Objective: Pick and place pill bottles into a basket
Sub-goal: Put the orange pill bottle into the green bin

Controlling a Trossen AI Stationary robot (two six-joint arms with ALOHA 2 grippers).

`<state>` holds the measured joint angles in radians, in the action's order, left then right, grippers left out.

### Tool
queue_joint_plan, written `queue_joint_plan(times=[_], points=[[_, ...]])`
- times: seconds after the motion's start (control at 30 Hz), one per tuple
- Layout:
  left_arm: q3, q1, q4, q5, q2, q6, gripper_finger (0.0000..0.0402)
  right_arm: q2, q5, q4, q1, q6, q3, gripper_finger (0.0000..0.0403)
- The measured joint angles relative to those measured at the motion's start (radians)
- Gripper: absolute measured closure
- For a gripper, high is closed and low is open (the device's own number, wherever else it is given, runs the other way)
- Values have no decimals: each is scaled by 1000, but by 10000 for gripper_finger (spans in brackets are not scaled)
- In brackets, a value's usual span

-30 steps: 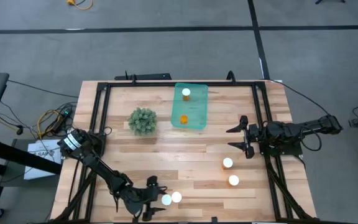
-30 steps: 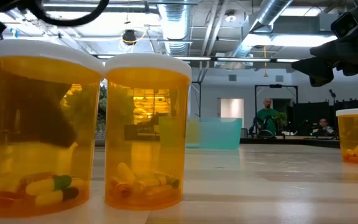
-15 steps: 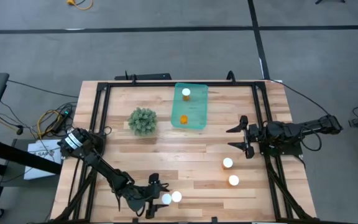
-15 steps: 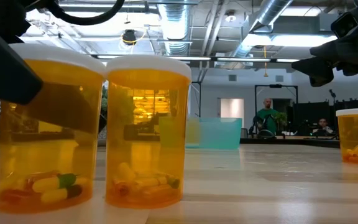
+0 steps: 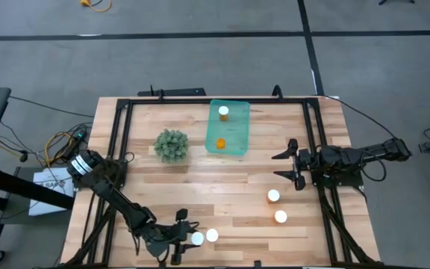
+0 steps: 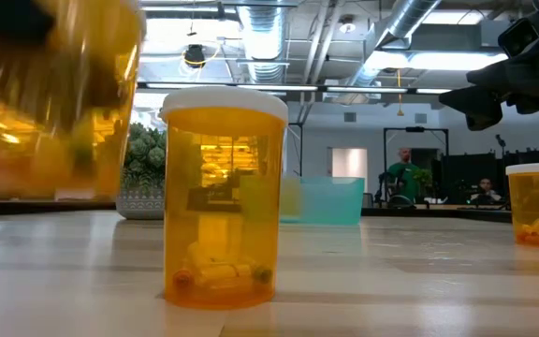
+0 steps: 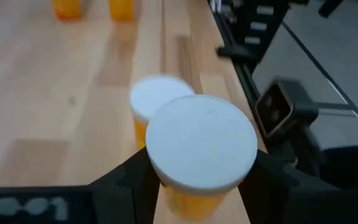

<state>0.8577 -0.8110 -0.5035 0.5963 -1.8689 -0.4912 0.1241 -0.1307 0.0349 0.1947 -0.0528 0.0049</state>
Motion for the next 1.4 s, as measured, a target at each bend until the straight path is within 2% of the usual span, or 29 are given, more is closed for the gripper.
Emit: queue_joint_plan(times=[0.17, 0.3, 0.4, 0.5, 0.63, 0.8, 0.93, 1.1, 1.23, 1.4], points=[[0, -17, 20, 179, 99, 121, 222, 0, 0, 0, 0, 0, 0, 137], [0, 20, 20, 317, 173, 276, 218, 0, 0, 0, 0, 0, 0, 137], [0, 87, 15, 357, 215, 387, 219, 0, 0, 0, 0, 0, 0, 137], [0, 177, 12, 347, 247, 461, 220, 0, 0, 0, 0, 0, 0, 137], [0, 317, -75, 268, 260, 563, 220, 0, 0, 0, 0, 0, 0, 137], [0, 508, -205, 77, 260, 616, 220, 0, 0, 0, 0, 0, 0, 137], [0, 670, -229, -51, 260, 570, 220, 0, 0, 0, 0, 0, 0, 137], [0, 862, -220, -210, 260, 418, 220, 0, 0, 0, 0, 0, 0, 137], [5, 999, -166, -313, 260, 287, 220, 0, 0, 0, 0, 0, 0, 137], [79, 1091, 92, -379, 239, 257, 220, 0, 0, 0, 0, 0, 0, 137]])
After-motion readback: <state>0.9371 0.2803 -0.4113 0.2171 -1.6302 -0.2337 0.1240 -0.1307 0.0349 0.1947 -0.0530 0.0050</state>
